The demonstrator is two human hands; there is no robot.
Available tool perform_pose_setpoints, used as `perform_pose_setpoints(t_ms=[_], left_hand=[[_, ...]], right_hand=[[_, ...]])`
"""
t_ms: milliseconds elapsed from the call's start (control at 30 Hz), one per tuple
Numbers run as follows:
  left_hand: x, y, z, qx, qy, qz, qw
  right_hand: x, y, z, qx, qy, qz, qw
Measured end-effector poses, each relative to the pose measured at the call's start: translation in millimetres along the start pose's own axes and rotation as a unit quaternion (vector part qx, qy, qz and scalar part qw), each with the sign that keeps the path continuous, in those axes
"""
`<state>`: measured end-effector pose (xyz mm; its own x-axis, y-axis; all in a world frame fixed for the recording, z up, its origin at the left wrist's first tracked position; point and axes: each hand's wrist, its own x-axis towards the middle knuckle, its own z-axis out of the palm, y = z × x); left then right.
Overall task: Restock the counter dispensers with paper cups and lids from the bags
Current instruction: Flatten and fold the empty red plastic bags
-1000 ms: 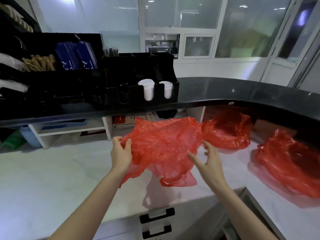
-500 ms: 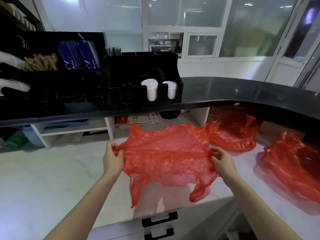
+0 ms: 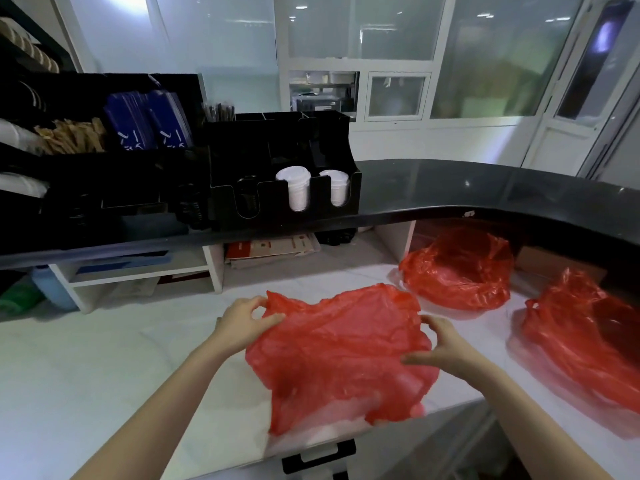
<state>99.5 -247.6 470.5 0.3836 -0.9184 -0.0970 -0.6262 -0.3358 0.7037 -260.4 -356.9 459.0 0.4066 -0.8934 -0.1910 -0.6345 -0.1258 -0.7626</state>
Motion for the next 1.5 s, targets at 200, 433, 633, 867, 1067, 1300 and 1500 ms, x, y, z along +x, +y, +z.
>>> perform_pose_setpoints(t_ms=[200, 433, 633, 867, 1067, 1300, 1500], left_hand=[[-9, 18, 6, -0.160, 0.065, 0.076, 0.982], [-6, 27, 0, -0.165, 0.068, 0.118, 0.977], [-1, 27, -8, -0.226, 0.055, 0.080, 0.969], [15, 18, -25, -0.171, 0.230, 0.051, 0.957], [21, 37, -32, -0.144, 0.243, 0.084, 0.956], [28, 40, -41, -0.114, 0.127, 0.120, 0.978], [2, 68, -50, -0.098, 0.378, 0.306, 0.868]], right_hand=[[-1, -40, -2, 0.141, 0.062, -0.028, 0.988], [15, -57, 4, 0.030, 0.145, -0.090, 0.985], [21, -69, -1, -0.039, 0.189, -0.109, 0.975], [20, -67, -28, -0.068, 0.192, -0.143, 0.969], [30, -81, -25, -0.061, 0.331, -0.148, 0.930], [46, -72, -22, -0.220, 0.191, -0.184, 0.939], [24, -109, -30, -0.056, 0.474, -0.348, 0.807]])
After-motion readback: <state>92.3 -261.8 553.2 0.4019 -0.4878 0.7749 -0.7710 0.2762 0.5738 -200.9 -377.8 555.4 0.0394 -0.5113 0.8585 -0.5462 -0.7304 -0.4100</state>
